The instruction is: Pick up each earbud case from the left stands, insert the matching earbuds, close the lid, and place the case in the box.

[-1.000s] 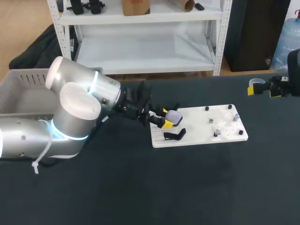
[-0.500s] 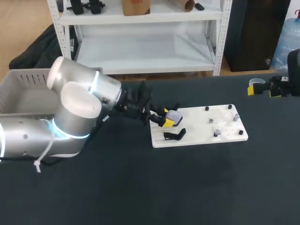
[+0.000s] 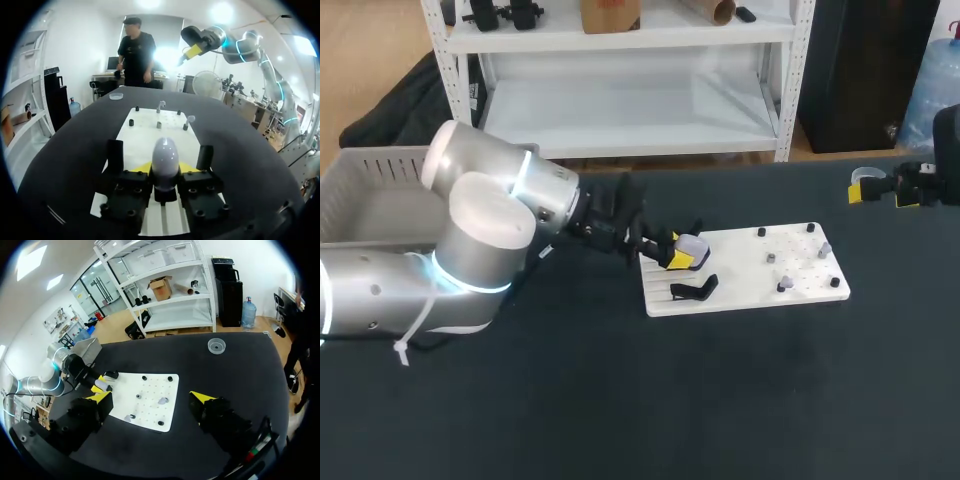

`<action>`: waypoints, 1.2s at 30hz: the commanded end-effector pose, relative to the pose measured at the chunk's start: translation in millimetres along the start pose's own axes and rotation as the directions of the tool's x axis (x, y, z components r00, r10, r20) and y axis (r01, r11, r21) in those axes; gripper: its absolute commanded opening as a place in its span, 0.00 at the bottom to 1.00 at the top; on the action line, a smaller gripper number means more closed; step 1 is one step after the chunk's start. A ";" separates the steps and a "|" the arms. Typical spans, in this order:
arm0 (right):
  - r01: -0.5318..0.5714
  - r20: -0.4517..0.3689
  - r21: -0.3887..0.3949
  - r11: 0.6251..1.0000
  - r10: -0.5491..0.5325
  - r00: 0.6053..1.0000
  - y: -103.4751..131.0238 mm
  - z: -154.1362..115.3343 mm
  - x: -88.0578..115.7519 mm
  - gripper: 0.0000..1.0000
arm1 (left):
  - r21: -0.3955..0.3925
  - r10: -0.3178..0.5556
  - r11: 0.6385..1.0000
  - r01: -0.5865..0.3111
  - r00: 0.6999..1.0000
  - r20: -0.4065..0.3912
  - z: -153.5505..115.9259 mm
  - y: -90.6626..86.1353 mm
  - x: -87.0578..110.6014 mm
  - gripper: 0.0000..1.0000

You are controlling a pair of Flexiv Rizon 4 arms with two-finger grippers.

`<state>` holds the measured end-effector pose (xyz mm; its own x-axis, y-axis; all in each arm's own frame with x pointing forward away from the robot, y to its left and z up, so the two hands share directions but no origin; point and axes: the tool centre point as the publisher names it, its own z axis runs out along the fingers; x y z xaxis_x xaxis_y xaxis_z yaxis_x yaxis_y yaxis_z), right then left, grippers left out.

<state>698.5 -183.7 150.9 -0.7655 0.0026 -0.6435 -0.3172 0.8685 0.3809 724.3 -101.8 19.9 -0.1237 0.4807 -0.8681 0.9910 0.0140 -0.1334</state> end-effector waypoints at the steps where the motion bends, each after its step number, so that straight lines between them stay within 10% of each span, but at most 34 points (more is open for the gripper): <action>1: 0.001 -0.001 -0.004 1.000 -0.001 1.000 -1.3 0.9 -0.4 1.00 | -0.013 0.010 1.000 -0.010 1.000 0.011 -8.6 -2.4 -2.6 0.00; 15: 0.001 -0.001 -0.004 1.000 -0.001 1.000 -1.3 0.9 -0.4 1.00 | -0.134 0.153 0.979 -0.153 0.988 -0.009 -54.2 -8.5 -68.7 0.00; 36: 0.078 -0.044 -0.070 0.994 -0.082 0.996 119.3 21.1 18.6 1.00 | -0.155 0.255 0.953 -0.261 0.965 -0.055 -15.1 27.3 -125.7 0.00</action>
<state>653.7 -78.7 172.5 -0.7591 -0.0902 -0.6447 -0.4231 0.8210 0.3833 759.2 -139.4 133.6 0.1343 0.5111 -0.8489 0.9833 0.0377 0.1783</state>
